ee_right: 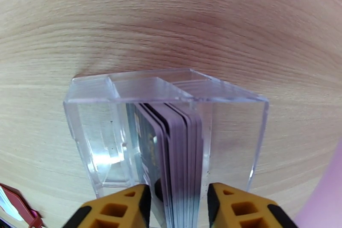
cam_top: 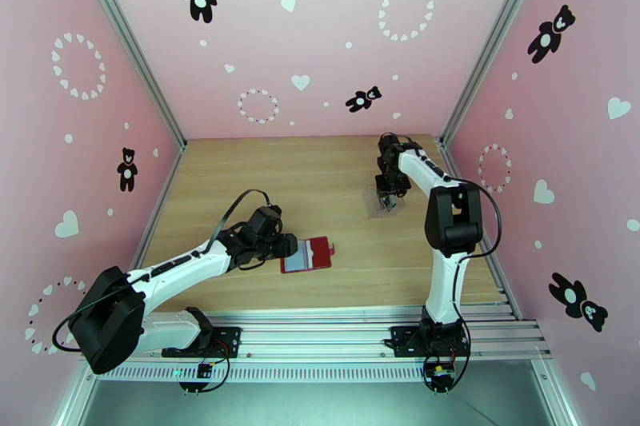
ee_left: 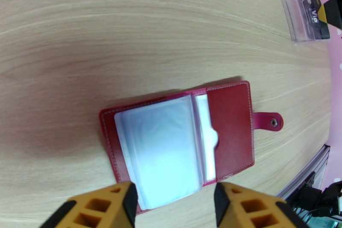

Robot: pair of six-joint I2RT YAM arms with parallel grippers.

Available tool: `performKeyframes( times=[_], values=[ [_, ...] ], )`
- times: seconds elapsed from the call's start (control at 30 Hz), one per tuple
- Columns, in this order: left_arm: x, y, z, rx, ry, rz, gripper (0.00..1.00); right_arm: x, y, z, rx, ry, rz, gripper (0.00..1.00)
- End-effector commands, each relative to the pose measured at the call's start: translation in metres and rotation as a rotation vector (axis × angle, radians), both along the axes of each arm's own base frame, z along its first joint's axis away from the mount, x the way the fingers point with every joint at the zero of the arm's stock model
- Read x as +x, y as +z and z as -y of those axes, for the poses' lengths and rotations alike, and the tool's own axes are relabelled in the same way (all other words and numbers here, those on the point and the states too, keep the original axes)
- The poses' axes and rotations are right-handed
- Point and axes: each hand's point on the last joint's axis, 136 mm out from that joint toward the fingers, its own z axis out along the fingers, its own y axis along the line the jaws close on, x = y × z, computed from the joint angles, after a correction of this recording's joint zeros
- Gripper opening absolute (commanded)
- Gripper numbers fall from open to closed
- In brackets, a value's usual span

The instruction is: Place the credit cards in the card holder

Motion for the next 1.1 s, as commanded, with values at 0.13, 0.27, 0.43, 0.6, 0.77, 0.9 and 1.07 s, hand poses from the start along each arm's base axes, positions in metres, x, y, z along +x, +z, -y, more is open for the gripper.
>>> performKeyframes(
  times=[0.13, 0.27, 0.43, 0.6, 0.77, 0.9, 1.07],
  values=[
    [-0.002, 0.000, -0.003, 0.000, 0.009, -0.012, 0.53, 0.004, -0.005, 0.000, 0.017, 0.000, -0.022, 0.52],
    [-0.002, -0.001, -0.003, 0.001, 0.010, -0.013, 0.53, 0.004, -0.013, 0.002, 0.005, 0.000, -0.041, 0.53],
    [-0.002, -0.001, -0.003, 0.001, 0.010, -0.014, 0.53, 0.003, -0.017, 0.005, -0.011, -0.006, -0.047, 0.53],
    [-0.002, -0.001, -0.004, 0.000, 0.012, -0.015, 0.53, 0.004, -0.015, 0.009, -0.031, -0.013, -0.039, 0.53],
    [-0.003, 0.000, -0.003, -0.001, 0.011, -0.014, 0.53, 0.004, -0.012, 0.012, -0.050, -0.019, -0.032, 0.53],
    [-0.003, -0.001, -0.003, -0.001, 0.012, -0.016, 0.53, 0.005, -0.009, 0.013, -0.054, -0.024, -0.019, 0.52],
    [-0.002, -0.001, -0.004, -0.002, 0.013, -0.016, 0.53, 0.004, -0.012, 0.013, -0.051, -0.025, -0.030, 0.52]
  ],
)
